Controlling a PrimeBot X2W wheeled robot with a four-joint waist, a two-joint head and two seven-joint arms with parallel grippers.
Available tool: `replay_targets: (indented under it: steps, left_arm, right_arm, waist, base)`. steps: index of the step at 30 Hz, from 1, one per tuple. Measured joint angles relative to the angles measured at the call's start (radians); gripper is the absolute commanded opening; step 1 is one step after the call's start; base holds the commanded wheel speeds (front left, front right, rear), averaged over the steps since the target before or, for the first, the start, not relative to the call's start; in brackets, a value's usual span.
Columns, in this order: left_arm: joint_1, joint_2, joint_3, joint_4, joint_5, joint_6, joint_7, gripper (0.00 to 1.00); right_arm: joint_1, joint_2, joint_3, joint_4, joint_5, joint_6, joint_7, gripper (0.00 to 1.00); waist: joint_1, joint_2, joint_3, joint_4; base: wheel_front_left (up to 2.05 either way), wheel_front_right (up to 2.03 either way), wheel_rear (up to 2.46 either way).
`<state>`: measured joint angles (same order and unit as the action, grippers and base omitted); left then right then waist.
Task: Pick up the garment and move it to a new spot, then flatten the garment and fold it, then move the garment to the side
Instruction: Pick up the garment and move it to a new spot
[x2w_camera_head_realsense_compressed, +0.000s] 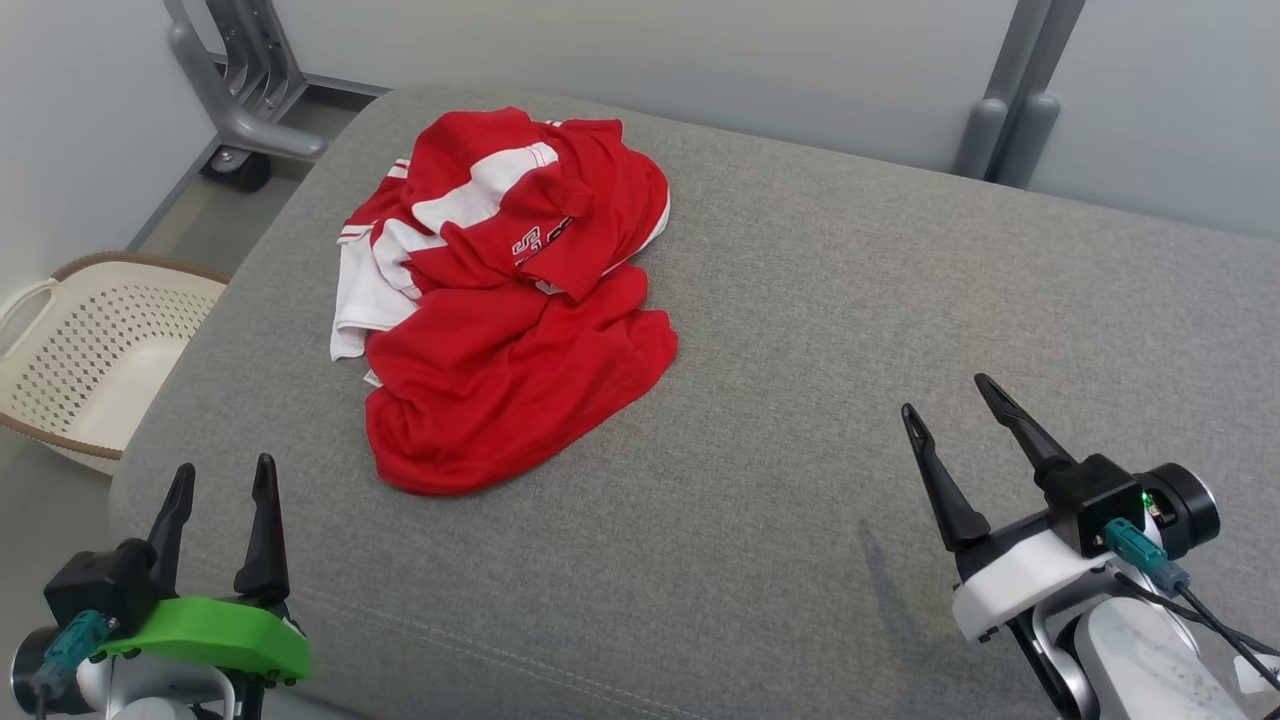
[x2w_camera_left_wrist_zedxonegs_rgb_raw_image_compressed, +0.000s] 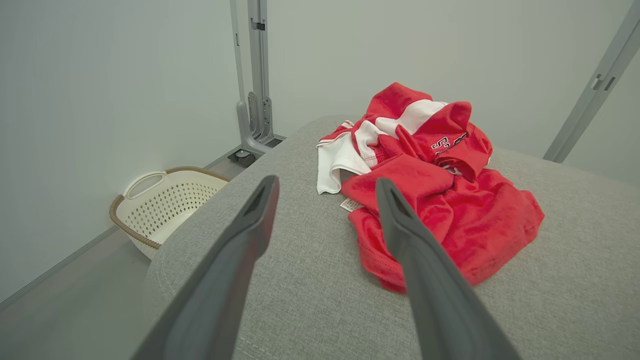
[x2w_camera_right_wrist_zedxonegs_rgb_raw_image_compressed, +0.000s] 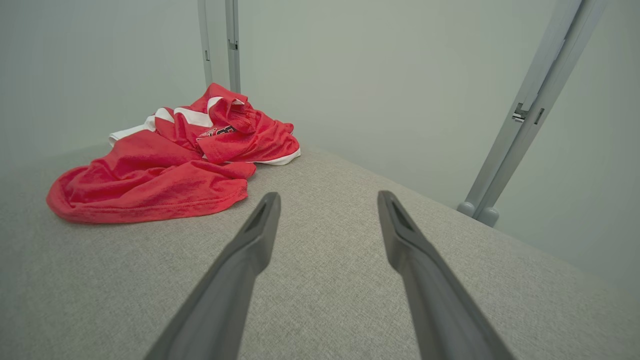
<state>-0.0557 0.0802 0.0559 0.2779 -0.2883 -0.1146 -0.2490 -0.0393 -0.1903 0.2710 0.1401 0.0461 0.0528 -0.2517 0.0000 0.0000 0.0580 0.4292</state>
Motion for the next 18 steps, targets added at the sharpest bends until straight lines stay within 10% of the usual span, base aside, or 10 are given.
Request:
replay_targets:
  steps: [10, 18]
  left_arm:
    - [-0.060, -0.009, 0.008, 0.014, -0.092, -0.001, 0.012, 1.00]
    - [-0.331, -0.003, 0.045, 0.040, -0.218, -0.009, 0.238, 1.00]
  right_arm:
    - [-0.026, 0.000, 0.002, -0.038, -0.002, 0.009, 0.000, 1.00]
    - [-0.084, 0.004, 0.019, -0.105, -0.004, 0.012, 0.000, 1.00]
  waist:
    - [0.0000, 0.0000, 0.058, -0.035]
    - [0.0000, 0.0000, 0.150, -0.075]
  base:
    - [0.00, 0.00, 0.00]
    - [0.00, 0.00, 0.00]
